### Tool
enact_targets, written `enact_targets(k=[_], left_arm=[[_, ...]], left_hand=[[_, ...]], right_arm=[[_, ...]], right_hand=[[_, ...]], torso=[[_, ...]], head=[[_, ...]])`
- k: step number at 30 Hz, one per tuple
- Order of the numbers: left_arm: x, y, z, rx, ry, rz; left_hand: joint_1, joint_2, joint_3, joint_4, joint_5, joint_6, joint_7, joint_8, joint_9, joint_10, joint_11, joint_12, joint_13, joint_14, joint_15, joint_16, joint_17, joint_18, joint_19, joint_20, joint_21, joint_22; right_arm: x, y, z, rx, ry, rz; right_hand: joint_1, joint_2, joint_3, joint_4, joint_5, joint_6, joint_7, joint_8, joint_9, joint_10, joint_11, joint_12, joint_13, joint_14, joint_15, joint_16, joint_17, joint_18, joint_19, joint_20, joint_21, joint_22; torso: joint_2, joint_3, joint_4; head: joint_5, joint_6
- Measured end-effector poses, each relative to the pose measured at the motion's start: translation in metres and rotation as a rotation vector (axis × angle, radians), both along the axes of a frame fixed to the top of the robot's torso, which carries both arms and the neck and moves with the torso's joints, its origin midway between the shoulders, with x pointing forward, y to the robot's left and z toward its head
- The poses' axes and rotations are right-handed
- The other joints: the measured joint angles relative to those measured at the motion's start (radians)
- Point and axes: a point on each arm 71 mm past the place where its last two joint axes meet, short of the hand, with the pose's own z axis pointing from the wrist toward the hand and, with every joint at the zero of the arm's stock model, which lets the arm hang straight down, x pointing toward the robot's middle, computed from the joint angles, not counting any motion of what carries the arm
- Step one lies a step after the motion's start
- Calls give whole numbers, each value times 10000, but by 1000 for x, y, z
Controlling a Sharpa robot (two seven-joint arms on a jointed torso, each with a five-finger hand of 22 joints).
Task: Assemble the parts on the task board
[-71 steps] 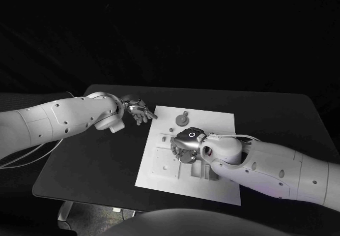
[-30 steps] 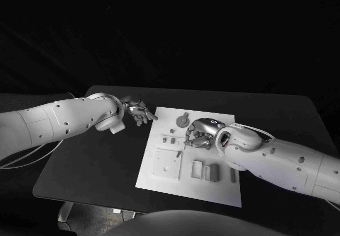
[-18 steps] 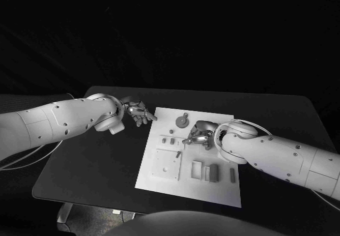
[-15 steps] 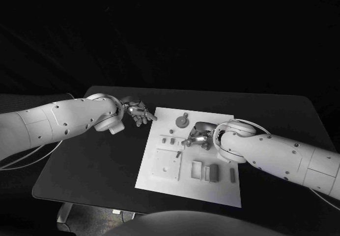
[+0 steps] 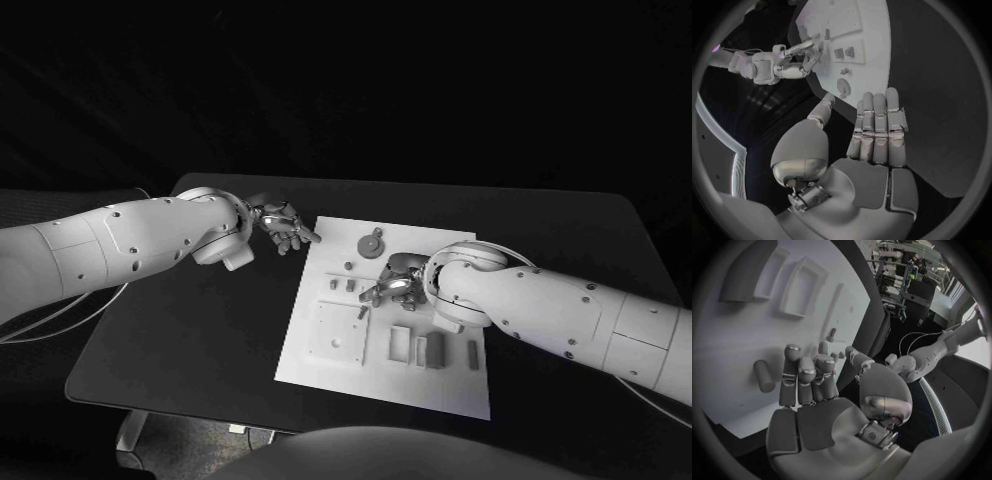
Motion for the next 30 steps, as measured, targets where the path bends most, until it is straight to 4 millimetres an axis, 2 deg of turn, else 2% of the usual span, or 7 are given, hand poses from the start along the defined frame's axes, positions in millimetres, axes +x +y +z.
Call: enact_targets(k=[6, 12, 30], left_arm=[[0, -1, 0, -1, -3, -11], [1, -3, 1, -10, -12, -40], [1, -6, 3, -24, -25, -98]], left_hand=[[0, 0, 0, 0, 0, 0, 0, 0, -1, 0, 0, 0, -1, 0, 0, 0, 0, -7, 0, 0, 0, -1], [0, -1, 0, 0, 0, 0, 0, 0, -1, 0, 0, 0, 8, 0, 0, 0, -8, -14, 0, 0, 0, -2], [1, -1, 27, 28, 0, 0, 0, 0, -3, 0, 0, -36, 16, 0, 0, 0, -8, -56, 0, 0, -38, 7]], right_arm=[[-1, 8, 2, -198, -213, 193], [1, 12, 2, -412, -446, 312], [2, 20, 1, -951, -720, 690]], right_hand=[[12, -12, 0, 0, 0, -2, 0, 0, 0, 0, 0, 0, 12, -1, 2, 7, -1, -2, 0, 0, 0, 0], [55, -46, 110, -173, 0, -2, -1, 0, 5, 0, 0, 0, 27, -3, 4, 7, 11, -5, 0, 1, 45, 0], [264, 173, 76, -673, 0, -1, -4, 9, 62, 0, 0, 68, 65, -16, 27, 84, 44, -59, -1, 3, 99, 0]], torso=[[0, 5, -5], [0, 5, -6], [5, 5, 0]], head=[[9, -14], [-19, -9], [-31, -52]])
